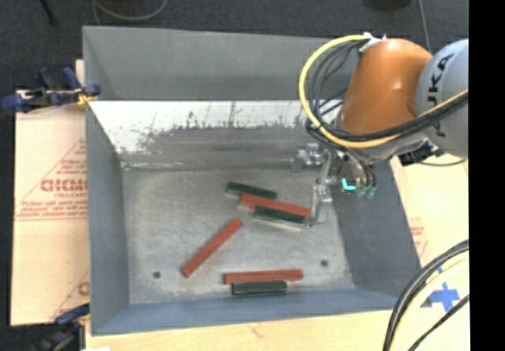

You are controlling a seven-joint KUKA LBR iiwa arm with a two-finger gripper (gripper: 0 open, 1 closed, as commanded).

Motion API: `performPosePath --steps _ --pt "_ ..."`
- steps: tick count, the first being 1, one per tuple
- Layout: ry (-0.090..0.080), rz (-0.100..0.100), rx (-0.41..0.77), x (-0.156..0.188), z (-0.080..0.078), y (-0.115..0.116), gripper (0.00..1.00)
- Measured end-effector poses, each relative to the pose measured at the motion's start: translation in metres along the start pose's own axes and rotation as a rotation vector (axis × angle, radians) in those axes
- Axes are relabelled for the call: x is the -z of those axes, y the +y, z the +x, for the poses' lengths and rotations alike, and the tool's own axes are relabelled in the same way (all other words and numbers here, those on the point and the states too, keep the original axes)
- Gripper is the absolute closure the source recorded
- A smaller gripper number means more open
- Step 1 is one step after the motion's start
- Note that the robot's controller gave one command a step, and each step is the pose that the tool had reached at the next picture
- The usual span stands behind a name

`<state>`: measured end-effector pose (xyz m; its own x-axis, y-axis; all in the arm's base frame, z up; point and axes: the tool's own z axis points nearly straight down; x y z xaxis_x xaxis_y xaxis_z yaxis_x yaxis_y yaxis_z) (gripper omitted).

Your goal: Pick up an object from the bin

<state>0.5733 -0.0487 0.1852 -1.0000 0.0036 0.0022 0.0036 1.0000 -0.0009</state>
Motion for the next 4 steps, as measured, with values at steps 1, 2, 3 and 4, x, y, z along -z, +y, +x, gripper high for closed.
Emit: performPosePath --steps 1,2,3,4 --pt "0.000 0.000 0.115 -0.1189 -0.0374 0.0070 0.00" --pt "-0.005 0.001 0.115 -0.1144 -0.0384 0.0066 1.00" --pt "-0.005 0.001 0.116 -0.1142 -0.0385 0.0066 0.00" --pt "-0.006 0.001 0.116 -0.1138 -0.0388 0.0065 1.00"
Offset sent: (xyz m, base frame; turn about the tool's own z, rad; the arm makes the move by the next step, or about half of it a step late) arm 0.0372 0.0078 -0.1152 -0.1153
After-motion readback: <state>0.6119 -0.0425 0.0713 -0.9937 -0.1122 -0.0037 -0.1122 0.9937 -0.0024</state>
